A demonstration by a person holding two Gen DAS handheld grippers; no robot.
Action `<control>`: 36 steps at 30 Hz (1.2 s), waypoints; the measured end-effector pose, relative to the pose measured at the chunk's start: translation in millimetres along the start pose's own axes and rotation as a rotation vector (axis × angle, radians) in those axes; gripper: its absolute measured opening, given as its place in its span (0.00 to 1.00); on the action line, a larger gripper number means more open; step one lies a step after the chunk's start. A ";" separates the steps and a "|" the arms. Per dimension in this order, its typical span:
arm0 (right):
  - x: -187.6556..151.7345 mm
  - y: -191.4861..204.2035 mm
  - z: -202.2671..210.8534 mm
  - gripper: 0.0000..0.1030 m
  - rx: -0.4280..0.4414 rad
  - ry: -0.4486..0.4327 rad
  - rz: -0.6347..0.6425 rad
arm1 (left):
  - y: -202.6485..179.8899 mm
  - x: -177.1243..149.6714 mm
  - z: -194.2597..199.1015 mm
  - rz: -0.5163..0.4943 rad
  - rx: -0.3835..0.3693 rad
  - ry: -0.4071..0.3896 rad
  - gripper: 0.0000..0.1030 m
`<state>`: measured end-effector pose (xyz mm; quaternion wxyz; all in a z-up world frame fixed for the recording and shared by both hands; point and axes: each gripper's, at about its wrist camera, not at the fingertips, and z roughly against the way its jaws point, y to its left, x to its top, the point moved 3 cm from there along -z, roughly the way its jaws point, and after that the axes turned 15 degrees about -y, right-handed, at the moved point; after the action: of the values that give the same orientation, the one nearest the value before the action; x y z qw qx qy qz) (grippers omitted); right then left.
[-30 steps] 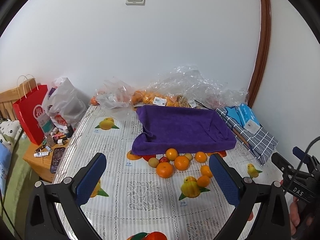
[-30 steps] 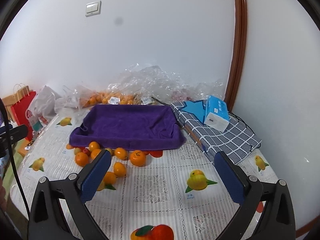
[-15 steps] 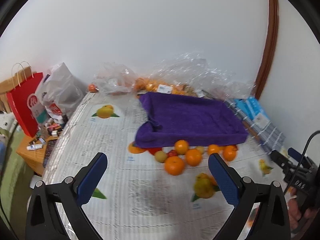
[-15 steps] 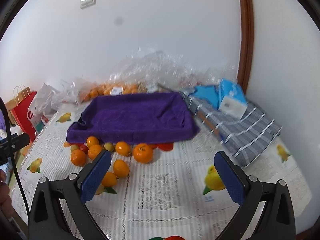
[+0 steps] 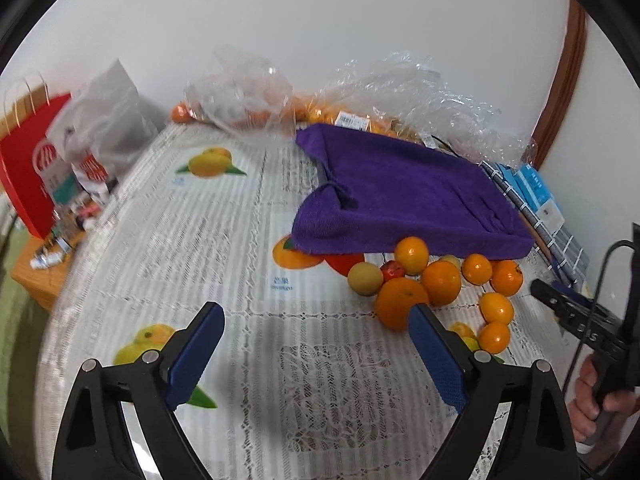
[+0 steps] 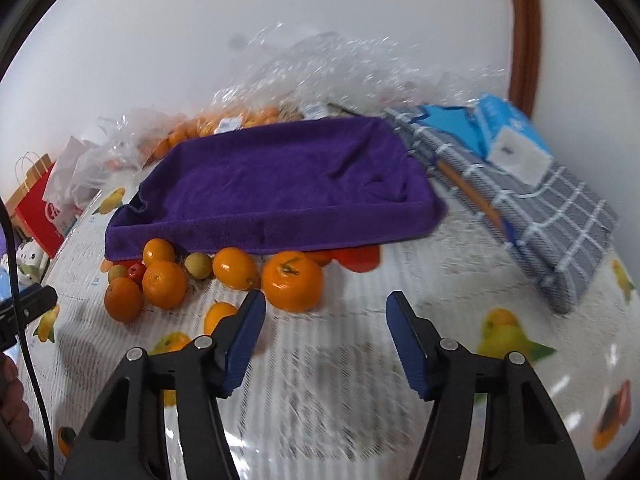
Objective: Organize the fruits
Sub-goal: 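Grasp a large orange with the right tool while the left tool grasps another large orange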
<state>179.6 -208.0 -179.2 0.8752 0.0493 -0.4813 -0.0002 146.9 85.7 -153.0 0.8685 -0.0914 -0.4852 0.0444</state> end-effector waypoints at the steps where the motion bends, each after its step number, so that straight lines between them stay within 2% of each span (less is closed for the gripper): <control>1: 0.2 2.2 -4.5 0.60 0.006 0.003 0.001 | 2.0 -2.6 -4.9 0.017 -0.014 0.008 0.91; 5: 0.5 7.1 -23.3 0.57 0.031 0.024 0.001 | 5.6 -8.7 -20.0 0.038 -0.031 0.017 0.90; 9: -6.7 7.7 -41.6 0.53 0.028 0.058 0.018 | 8.1 -15.1 -26.0 0.031 -0.046 -0.008 0.89; 14: -10.5 4.3 -54.9 0.53 0.028 0.078 0.011 | 10.9 -15.3 -30.8 0.049 -0.071 -0.018 0.89; 18: -7.8 3.9 -60.1 0.42 0.054 0.072 -0.013 | 9.3 -16.2 -32.8 0.045 -0.084 -0.009 0.87; 24: -7.5 0.9 -57.3 0.42 0.047 0.066 -0.015 | -3.7 -17.9 -25.9 0.005 -0.131 -0.028 0.76; 27: -9.2 -4.5 -50.3 0.42 0.032 0.060 -0.005 | -14.7 -23.9 -25.3 -0.026 -0.128 0.002 0.73; 29: -11.2 -9.7 -43.4 0.42 0.022 0.054 0.005 | -27.4 -30.8 -27.7 -0.036 -0.152 0.047 0.73; 31: -14.1 -17.6 -37.2 0.42 0.014 0.055 0.010 | -36.4 -33.4 -34.2 -0.027 -0.147 0.080 0.73; 34: -17.8 -30.1 -30.0 0.42 0.006 0.055 -0.003 | -45.2 -29.0 -40.8 -0.048 -0.107 0.071 0.71; 36: -19.5 -38.3 -23.6 0.42 0.008 0.044 -0.031 | -48.7 -26.2 -44.8 -0.034 -0.106 0.071 0.70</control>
<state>190.8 -243.1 -211.5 0.8852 0.0602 -0.4611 -0.0106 170.7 28.5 -188.0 0.8797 -0.1307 -0.4573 0.0007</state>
